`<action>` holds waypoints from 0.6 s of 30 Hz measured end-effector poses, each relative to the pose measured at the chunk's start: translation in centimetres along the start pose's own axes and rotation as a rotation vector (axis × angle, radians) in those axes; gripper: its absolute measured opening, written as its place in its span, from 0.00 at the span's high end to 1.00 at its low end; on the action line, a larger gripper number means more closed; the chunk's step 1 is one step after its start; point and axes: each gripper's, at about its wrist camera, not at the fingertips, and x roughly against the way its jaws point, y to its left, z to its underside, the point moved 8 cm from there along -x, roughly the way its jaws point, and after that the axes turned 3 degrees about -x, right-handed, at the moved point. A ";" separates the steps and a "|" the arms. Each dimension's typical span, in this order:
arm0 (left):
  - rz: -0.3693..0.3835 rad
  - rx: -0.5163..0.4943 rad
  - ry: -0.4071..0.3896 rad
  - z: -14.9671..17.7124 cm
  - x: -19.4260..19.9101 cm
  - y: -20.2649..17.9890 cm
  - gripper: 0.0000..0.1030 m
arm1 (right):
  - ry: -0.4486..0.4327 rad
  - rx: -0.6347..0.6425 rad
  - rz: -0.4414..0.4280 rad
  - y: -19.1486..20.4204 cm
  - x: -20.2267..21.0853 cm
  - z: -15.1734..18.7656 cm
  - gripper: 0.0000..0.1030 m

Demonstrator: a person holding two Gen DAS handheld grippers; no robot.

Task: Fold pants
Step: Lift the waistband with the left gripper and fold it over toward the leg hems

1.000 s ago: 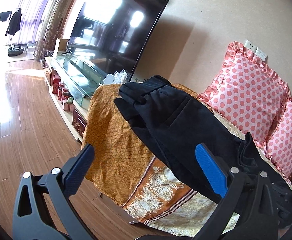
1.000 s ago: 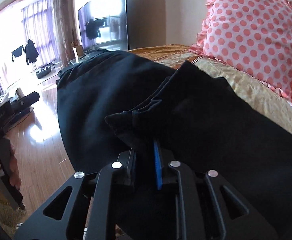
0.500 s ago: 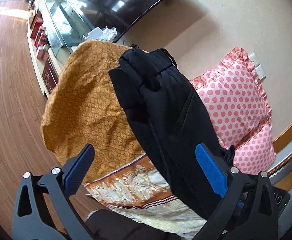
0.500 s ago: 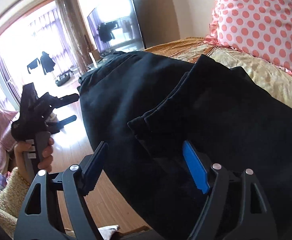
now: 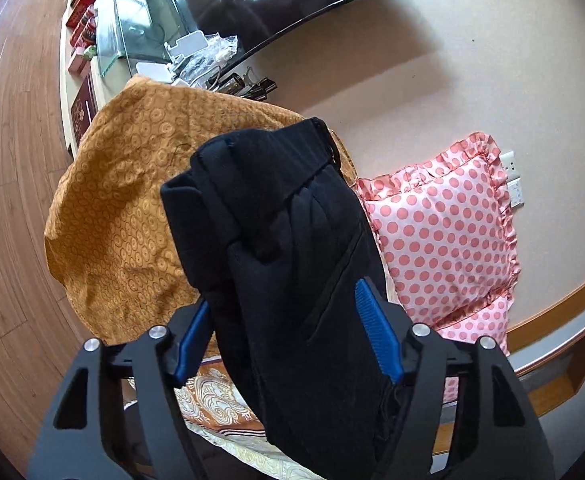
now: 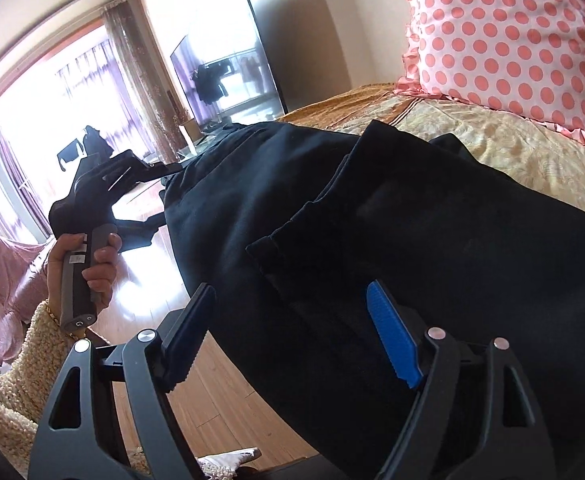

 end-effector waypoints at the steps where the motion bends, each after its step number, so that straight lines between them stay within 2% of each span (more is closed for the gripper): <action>1: -0.014 0.000 0.001 -0.1 -0.1 -0.1 0.42 | -0.003 -0.004 -0.003 -0.1 0.1 0.1 0.23; 2: -0.030 0.010 -0.010 -0.2 0.0 -0.1 0.47 | -0.005 -0.006 -0.005 -0.3 0.3 0.2 0.23; 4: -0.051 -0.010 -0.034 -0.3 0.7 -0.5 0.74 | -0.014 -0.008 -0.011 -0.4 0.8 0.4 0.22; 5: -0.065 -0.041 -0.056 -0.4 1.2 -0.9 0.78 | -0.020 -0.009 -0.013 -0.5 1.0 0.4 0.20; 8: -0.134 -0.110 -0.059 -0.6 1.0 -2.0 0.78 | -0.042 -0.020 -0.016 -1.1 1.5 0.1 0.19; 12: -0.188 -0.046 -0.022 -1.1 -0.2 -0.6 0.78 | -0.066 -0.039 -0.024 -1.8 2.6 0.1 0.19; 14: -0.184 -0.018 -0.021 -1.1 -0.6 -0.1 0.77 | -0.080 -0.040 -0.021 -2.3 3.3 0.2 0.19; 16: -0.184 -0.017 -0.038 -1.1 -0.4 -0.3 0.83 | -0.096 -0.057 -0.016 -3.0 4.1 0.3 0.19; 18: -0.184 -0.060 -0.070 -1.0 0.3 -1.4 0.89 | -0.111 -0.072 -0.008 -3.8 5.0 0.4 0.19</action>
